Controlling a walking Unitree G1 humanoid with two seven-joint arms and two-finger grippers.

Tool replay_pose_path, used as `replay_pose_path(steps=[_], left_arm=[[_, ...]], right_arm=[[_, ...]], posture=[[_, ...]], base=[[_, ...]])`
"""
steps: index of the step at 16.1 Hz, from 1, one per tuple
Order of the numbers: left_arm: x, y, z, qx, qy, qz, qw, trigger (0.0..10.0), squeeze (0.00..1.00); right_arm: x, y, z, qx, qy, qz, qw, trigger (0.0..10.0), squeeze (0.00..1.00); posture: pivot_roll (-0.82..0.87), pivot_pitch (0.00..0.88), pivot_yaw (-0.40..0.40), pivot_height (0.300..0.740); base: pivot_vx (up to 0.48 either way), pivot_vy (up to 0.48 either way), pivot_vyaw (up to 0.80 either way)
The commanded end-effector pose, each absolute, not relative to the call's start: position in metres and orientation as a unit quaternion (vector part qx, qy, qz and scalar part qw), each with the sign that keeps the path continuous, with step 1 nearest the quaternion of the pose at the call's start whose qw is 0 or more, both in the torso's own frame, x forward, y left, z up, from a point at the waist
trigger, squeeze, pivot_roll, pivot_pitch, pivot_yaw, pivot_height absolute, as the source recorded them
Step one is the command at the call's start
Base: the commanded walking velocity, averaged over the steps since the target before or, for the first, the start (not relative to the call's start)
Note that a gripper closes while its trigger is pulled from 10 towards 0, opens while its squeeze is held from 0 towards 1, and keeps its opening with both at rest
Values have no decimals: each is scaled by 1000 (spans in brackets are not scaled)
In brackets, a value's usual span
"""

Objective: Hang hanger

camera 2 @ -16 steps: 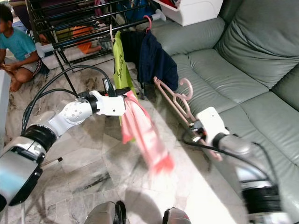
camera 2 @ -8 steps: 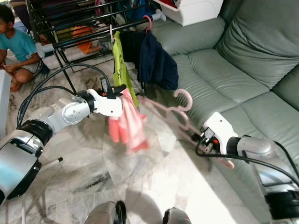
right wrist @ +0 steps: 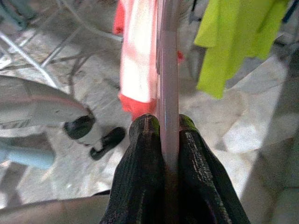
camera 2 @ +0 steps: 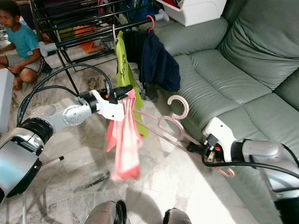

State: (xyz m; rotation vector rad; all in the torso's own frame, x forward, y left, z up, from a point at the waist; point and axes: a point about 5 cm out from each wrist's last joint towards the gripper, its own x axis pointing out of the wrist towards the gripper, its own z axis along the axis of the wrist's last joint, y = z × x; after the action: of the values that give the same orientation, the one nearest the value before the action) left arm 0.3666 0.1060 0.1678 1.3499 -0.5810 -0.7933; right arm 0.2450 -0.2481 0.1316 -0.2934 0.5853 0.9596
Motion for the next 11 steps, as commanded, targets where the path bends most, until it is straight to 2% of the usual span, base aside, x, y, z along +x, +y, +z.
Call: replay_pose_path(steps=[1,8,11], left_arm=[[371,110,184,606,-279,-333,667,10000,0],[375,115,191,608,-295,-300,674,10000,0],[374,119,181,607,-261,-316,681,10000,0]], right_arm=[[242,-244,138,-139,269,473,827,10000,0],[234,-249,127,-149,298,472,816,10000,0],[253,-259,140,-177,251,415,856,10000,0]], posture=[[-96,83,69,740],[-93,86,77,740],[-86,90,84,740]], base=[[0,0,0],[0,0,0],[0,0,0]])
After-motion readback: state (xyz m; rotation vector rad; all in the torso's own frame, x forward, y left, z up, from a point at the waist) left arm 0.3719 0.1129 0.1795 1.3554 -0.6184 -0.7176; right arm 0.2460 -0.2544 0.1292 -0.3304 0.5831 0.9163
